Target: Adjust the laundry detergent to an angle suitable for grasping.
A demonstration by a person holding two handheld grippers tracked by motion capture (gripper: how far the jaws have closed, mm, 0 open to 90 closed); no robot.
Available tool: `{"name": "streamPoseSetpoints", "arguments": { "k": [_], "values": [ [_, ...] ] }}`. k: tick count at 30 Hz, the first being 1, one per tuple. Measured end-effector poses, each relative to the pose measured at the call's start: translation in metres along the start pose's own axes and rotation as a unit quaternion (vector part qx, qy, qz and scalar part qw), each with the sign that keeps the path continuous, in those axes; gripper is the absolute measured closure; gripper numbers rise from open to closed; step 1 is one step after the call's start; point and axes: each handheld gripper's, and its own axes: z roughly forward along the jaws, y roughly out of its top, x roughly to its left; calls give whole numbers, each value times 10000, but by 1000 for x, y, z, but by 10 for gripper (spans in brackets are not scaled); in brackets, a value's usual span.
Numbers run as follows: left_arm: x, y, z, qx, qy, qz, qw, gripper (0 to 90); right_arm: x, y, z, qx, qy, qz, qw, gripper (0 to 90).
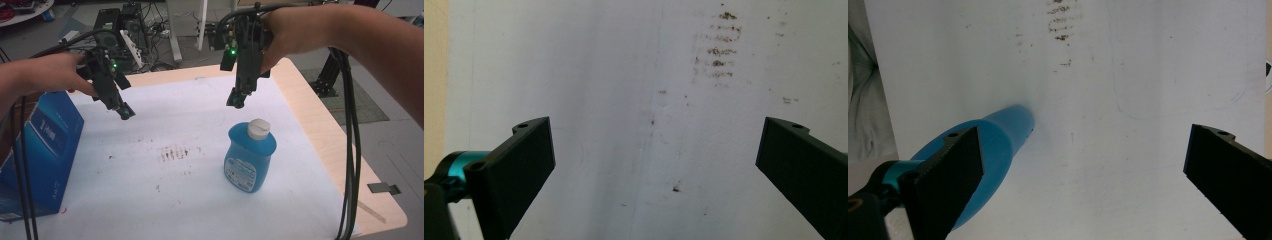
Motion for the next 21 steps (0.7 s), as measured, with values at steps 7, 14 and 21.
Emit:
{"name": "streamPoseSetpoints", "arguments": {
  "k": [7, 14, 21],
  "values": [
    [-3, -1, -2, -39, 30, -11, 10000, 23, 1, -1, -3, -37, -8, 9, 10000, 21],
    [-6, -1, -6, -36, 98, -14, 9999, 23, 3, -3, -6, -71, -94, 13, 9999, 20],
    [-10, -1, -7, -90, 134, -26, 9999, 23, 5, -10, -12, -85, -172, 84, 9998, 20]
  ]
}}
